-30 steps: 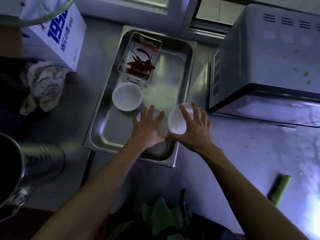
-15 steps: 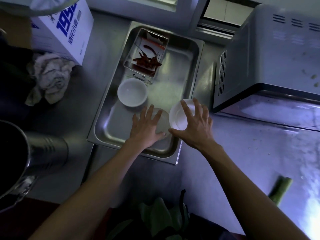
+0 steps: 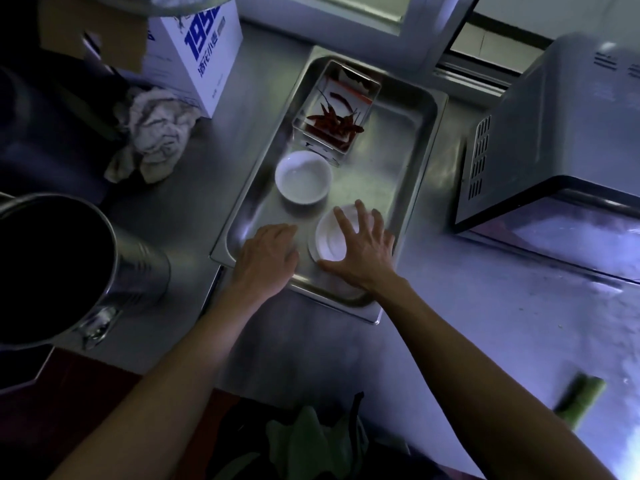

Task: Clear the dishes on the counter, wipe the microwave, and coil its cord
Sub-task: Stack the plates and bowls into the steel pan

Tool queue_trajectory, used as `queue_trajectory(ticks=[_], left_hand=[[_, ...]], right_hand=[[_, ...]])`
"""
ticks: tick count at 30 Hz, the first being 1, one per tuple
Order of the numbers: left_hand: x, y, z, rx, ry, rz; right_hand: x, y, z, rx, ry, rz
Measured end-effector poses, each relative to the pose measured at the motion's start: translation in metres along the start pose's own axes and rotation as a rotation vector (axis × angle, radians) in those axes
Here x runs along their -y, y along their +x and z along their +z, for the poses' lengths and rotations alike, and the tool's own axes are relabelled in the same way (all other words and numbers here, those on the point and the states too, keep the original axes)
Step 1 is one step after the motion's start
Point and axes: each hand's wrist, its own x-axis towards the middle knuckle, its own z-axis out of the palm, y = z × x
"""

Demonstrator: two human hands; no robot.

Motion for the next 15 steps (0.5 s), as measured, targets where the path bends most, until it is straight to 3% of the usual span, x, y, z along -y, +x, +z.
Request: queue_trajectory(ticks=[15], left_hand=[[0.014, -0.006, -0.002, -0.004, -0.023, 0.002]], right_hand=[[0.013, 0.025, 0.028, 0.105, -0.081, 0.058]])
